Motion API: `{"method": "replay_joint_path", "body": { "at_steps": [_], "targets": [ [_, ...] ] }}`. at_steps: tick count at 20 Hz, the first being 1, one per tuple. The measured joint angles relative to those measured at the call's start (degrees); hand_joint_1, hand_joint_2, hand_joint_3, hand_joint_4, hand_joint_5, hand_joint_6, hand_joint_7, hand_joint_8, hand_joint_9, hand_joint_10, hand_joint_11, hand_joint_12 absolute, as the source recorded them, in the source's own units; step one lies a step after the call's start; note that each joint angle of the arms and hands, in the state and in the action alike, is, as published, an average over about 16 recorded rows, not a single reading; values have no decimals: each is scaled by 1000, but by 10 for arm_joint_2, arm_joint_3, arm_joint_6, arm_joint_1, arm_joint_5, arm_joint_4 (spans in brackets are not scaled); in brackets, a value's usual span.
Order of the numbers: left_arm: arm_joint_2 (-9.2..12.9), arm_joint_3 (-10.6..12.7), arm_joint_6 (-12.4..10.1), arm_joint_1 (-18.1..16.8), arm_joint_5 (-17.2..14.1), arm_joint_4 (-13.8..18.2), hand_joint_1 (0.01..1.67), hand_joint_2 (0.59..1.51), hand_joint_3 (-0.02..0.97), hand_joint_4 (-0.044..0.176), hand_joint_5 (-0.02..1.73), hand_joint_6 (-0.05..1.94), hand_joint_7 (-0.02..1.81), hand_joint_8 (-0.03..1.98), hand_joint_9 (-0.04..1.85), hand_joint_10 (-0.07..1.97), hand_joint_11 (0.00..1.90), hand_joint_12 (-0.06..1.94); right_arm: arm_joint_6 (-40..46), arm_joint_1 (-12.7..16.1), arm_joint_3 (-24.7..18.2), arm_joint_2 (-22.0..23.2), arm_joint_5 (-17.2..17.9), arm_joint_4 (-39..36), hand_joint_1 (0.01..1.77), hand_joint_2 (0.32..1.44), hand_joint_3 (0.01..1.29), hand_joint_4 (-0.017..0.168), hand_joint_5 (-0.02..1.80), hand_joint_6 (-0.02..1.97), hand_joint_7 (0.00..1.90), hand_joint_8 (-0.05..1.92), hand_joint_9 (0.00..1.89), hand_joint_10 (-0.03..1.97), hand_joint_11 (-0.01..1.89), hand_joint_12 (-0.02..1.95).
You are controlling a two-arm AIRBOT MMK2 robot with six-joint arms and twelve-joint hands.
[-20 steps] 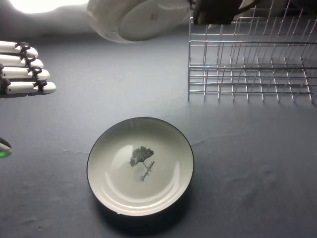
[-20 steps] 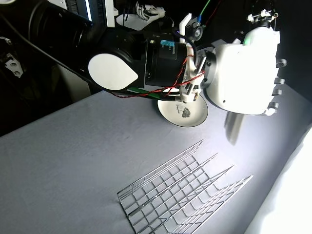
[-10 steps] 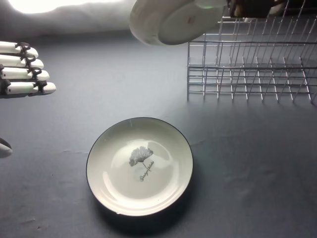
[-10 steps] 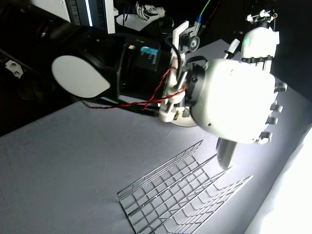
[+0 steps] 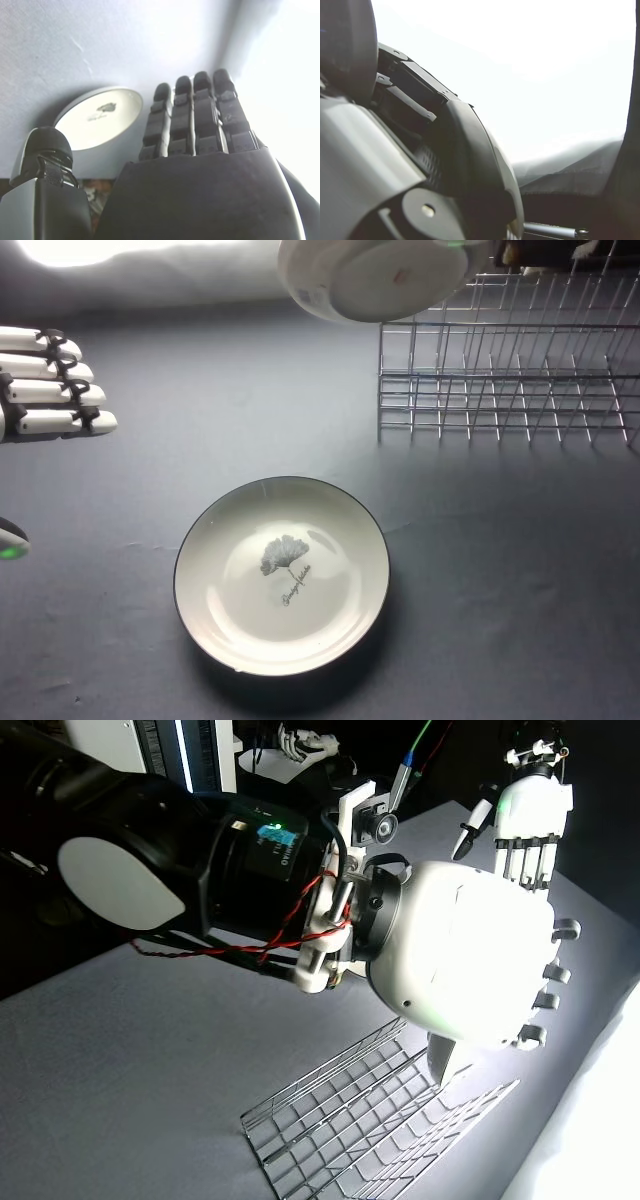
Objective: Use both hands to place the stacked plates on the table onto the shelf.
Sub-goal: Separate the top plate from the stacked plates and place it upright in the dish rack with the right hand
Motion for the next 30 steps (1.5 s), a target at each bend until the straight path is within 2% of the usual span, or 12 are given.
{"method": "replay_joint_path", "body": {
  "at_steps": [14,24,27,30],
  "targets": [
    [0,-3,0,3,0,0,16,1123,6,1,114,18,138,4,128,5,20,283,-3,4,-2,50,-15,0,1367,1013,13,-9,877,989,1000,955,956,1153,749,1297],
    [-1,-2,-1,7,-11,0,18,1123,5,0,114,18,141,4,131,5,19,283,-2,-34,11,68,-10,0,1367,1015,13,-9,872,1012,982,973,938,1169,742,1312],
    [-3,1,-15,10,-24,4,18,1124,7,0,114,18,141,4,130,5,19,277,0,-53,22,65,-3,0,1367,1016,13,-9,870,1019,977,976,938,1169,743,1311],
    [-5,2,-48,13,-49,14,19,1124,8,1,111,19,141,3,129,5,18,284,2,-74,34,59,6,0,1367,1018,13,-9,868,1025,979,978,942,1161,751,1300]
  ]
}}
